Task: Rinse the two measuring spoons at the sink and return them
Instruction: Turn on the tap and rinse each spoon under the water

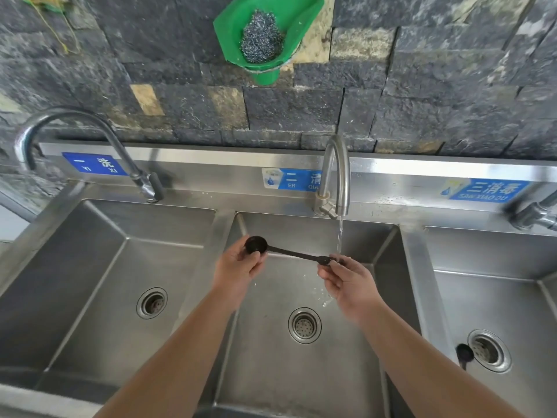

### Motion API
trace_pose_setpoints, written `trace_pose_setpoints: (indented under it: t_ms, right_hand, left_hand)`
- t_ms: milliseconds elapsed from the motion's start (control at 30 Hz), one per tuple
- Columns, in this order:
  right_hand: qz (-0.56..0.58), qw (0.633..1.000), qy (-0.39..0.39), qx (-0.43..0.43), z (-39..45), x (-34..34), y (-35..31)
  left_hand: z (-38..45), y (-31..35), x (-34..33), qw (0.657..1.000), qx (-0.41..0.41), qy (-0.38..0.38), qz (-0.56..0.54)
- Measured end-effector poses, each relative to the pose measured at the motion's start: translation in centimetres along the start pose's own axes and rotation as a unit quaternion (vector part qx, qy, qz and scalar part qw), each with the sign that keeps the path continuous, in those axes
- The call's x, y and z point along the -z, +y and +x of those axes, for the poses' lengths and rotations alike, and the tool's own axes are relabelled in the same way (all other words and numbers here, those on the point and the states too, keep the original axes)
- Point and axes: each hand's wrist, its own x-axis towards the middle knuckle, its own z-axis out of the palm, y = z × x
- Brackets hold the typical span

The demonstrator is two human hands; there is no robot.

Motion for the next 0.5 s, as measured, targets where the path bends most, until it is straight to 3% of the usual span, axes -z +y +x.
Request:
trace_pose_setpoints:
  t_ms: [500]
  right_hand:
    - [0.042,0.993,0.082,0.073,-6.5,10.7,-4.7]
  left_hand:
    - [-0.8,-4.1,-9.2,0.988,0.051,-0.144,0.030]
